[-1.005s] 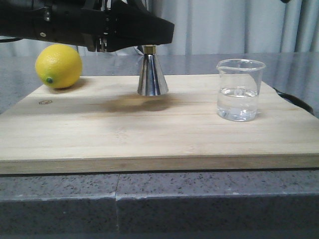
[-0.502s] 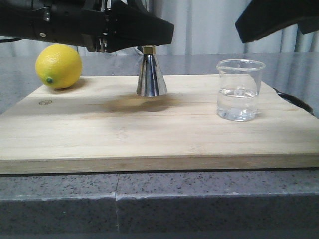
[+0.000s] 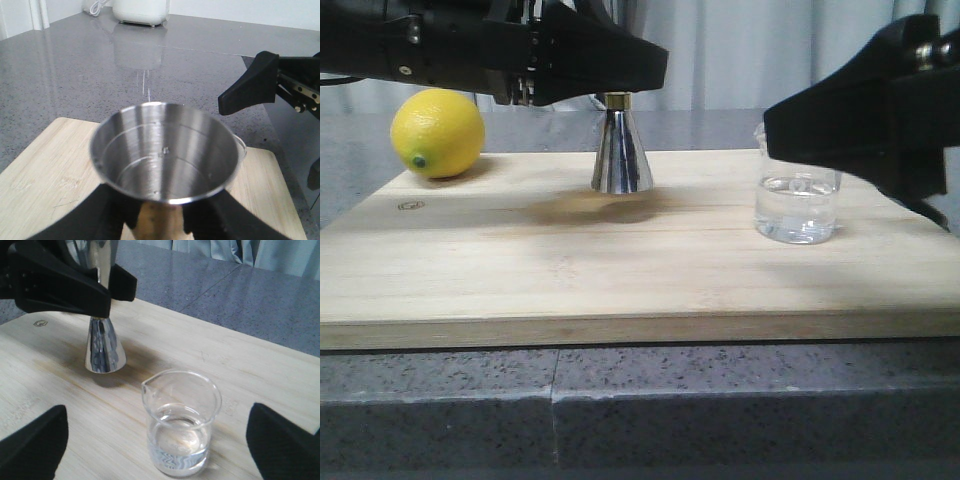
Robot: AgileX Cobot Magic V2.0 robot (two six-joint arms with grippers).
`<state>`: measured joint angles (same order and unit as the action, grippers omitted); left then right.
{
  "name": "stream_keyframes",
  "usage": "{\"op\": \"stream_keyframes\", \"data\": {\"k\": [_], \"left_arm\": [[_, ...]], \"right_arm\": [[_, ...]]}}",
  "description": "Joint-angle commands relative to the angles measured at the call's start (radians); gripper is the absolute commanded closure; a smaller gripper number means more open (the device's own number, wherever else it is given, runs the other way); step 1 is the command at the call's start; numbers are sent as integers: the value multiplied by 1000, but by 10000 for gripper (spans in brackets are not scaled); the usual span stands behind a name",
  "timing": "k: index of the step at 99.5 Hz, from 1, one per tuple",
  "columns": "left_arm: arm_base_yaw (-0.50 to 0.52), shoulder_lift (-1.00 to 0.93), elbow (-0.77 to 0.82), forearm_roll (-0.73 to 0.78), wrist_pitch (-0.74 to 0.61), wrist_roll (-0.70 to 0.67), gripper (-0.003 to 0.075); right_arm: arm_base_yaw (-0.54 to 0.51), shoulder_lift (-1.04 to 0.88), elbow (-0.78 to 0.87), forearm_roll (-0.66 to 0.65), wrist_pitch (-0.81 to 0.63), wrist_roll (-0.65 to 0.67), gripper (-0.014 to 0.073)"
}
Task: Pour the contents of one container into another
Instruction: 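Reach the right gripper to the glass beaker and grasp it, then lift the beaker with the right gripper above the jigger's cup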
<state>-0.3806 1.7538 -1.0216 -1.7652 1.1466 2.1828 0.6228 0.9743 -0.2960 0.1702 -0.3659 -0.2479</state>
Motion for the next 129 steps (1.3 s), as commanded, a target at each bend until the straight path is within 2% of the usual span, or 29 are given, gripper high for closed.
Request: {"op": "stream_keyframes", "data": {"k": [1, 31, 57, 66, 85, 93, 129], "left_arm": [[-8, -40, -31, -85, 58, 0, 523], [-8, -40, -31, -85, 58, 0, 523], [-8, -40, -31, -85, 58, 0, 523], [-8, -40, -31, -85, 58, 0, 523], [-8, -40, -31, -85, 58, 0, 523], [-8, -40, -31, -85, 58, 0, 523], [-8, -40, -31, -85, 58, 0, 523]], "right_arm": [[8, 37, -21, -1, -135, 4, -34], [8, 232, -21, -1, -309, 23, -34], [8, 309, -21, -1, -403, 66, -28], [8, 317, -21, -1, -403, 66, 20], [8, 317, -21, -1, -407, 66, 236], [8, 317, -21, -1, -407, 66, 288], [-1, 257, -25, 33, -407, 64, 293]]}}
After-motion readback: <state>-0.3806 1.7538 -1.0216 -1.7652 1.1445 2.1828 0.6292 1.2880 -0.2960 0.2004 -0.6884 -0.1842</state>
